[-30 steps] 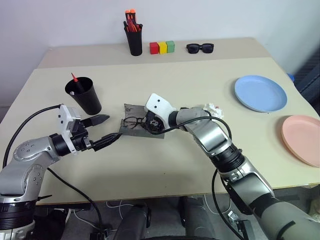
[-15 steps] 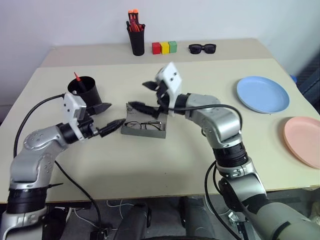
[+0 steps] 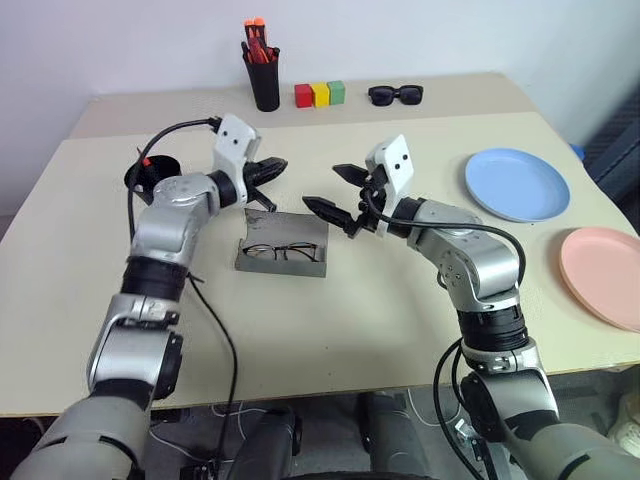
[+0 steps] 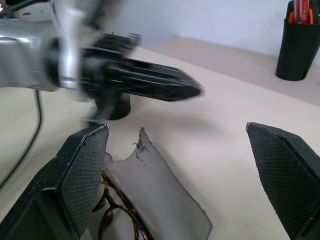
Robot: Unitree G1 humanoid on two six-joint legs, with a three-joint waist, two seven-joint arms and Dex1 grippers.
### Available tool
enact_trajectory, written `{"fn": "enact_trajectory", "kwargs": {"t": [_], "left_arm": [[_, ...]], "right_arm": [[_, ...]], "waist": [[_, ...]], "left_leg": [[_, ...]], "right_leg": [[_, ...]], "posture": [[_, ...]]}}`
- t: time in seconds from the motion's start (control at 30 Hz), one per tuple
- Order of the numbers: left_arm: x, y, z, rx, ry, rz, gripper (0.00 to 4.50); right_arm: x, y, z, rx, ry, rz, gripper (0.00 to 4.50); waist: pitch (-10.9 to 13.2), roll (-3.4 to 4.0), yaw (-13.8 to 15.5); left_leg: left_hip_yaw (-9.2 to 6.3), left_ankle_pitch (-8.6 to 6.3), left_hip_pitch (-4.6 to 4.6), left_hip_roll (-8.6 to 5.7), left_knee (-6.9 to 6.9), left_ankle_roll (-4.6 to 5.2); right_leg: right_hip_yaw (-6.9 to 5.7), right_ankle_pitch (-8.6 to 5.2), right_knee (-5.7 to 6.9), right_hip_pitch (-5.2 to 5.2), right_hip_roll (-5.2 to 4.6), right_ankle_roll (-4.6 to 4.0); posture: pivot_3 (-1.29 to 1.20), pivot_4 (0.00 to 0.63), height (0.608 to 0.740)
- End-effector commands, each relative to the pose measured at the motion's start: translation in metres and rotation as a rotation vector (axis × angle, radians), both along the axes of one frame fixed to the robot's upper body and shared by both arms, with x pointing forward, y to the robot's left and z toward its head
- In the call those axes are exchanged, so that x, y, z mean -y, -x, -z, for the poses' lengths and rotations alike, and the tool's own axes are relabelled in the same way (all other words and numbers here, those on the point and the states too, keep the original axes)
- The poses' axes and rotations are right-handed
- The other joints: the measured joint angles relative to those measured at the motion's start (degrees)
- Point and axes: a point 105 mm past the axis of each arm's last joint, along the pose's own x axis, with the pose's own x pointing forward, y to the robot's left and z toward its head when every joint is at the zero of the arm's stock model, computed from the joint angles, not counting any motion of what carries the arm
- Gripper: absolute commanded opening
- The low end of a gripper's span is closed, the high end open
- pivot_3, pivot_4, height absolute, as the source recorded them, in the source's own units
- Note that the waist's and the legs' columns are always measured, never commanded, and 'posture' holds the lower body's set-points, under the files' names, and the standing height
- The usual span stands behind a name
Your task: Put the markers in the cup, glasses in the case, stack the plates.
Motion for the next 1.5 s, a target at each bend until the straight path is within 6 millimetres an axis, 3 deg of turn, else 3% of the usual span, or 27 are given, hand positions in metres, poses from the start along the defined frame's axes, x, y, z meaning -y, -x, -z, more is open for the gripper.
{"fn": "enact_trajectory", "kwargs": {"t": [0.03, 0.27, 0.53, 0.87, 1.07, 1.17, 1.3, 1.4, 1.5], "left_arm": [[-0.003, -0.006, 0.013, -0.120, -0.059, -0.012, 0.05], [-0.006, -0.004, 0.026, -0.267, -0.121, 0.022, 0.05], [-0.006, 0.021, 0.030, -0.380, -0.138, 0.124, 0.05], [-0.013, 0.057, 0.031, -0.352, -0.168, 0.122, 0.05], [-0.022, 0.078, 0.046, -0.358, -0.168, 0.082, 0.05], [-0.026, 0.077, 0.047, -0.310, -0.165, 0.043, 0.05], [-0.026, 0.070, 0.030, -0.189, -0.124, 0.019, 0.05], [-0.021, 0.070, 0.004, -0.094, -0.031, 0.072, 0.86], [-0.023, 0.072, -0.021, -0.002, 0.044, 0.105, 2.30]], "right_arm": [[-0.002, 0.007, -0.016, 0.061, -0.029, -0.008, 4.50], [0.002, 0.006, -0.015, 0.062, -0.024, 0.013, 4.50], [0.000, 0.005, -0.015, 0.073, -0.008, 0.019, 4.50], [-0.004, 0.002, -0.015, 0.084, 0.008, 0.009, 4.50], [-0.004, 0.000, -0.015, 0.094, 0.021, 0.012, 4.50], [-0.005, -0.001, -0.015, 0.098, 0.023, 0.012, 4.50], [-0.005, -0.003, -0.017, 0.111, 0.026, 0.015, 4.50], [-0.003, -0.005, -0.017, 0.113, 0.025, 0.028, 4.50], [0.005, -0.007, -0.018, 0.115, 0.029, 0.048, 4.50]], "waist": [[0.0, 0.00, -0.3], [0.0, 0.00, -0.4], [0.0, 0.00, -0.6], [0.0, 0.00, -0.5], [0.0, 0.00, -0.4], [0.0, 0.01, -0.4], [0.0, 0.01, -0.3], [0.0, 0.01, -0.3], [0.0, 0.01, -0.2]], "left_leg": [[0.01, 0.00, 0.01, 0.00, 0.00, 0.00], [-0.01, -0.02, -0.04, 0.00, 0.00, 0.04], [-0.02, -0.02, -0.02, 0.01, -0.01, 0.04], [-0.15, -0.02, 0.00, 0.06, -0.02, 0.03], [-0.17, -0.02, 0.00, 0.06, -0.02, 0.04], [-0.16, -0.02, 0.03, 0.06, -0.05, 0.03], [-0.16, -0.01, 0.02, 0.06, -0.04, 0.01], [-0.15, 0.01, 0.01, 0.06, -0.04, -0.01], [-0.15, 0.05, 0.00, 0.06, -0.04, -0.10]], "right_leg": [[0.00, 0.00, -0.02, 0.00, 0.00, 0.00], [0.00, 0.00, 0.01, -0.04, 0.00, 0.01], [0.00, 0.00, 0.04, -0.05, 0.00, 0.01], [0.04, 0.00, 0.07, -0.06, 0.00, 0.00], [0.05, 0.00, 0.07, -0.07, -0.01, 0.00], [0.06, 0.00, 0.07, -0.07, -0.01, 0.00], [0.05, 0.00, 0.07, -0.07, -0.01, -0.01], [0.05, 0.00, 0.06, -0.07, -0.02, -0.01], [0.05, 0.00, 0.05, -0.07, -0.02, -0.01]], "posture": [[0.00, 0.150, 0.740], [0.00, 0.150, 0.740], [0.00, 0.150, 0.740], [0.00, 0.150, 0.740], [0.00, 0.150, 0.740], [0.00, 0.150, 0.740], [0.00, 0.150, 0.740], [0.00, 0.150, 0.740], [0.00, 0.150, 0.740]]}}
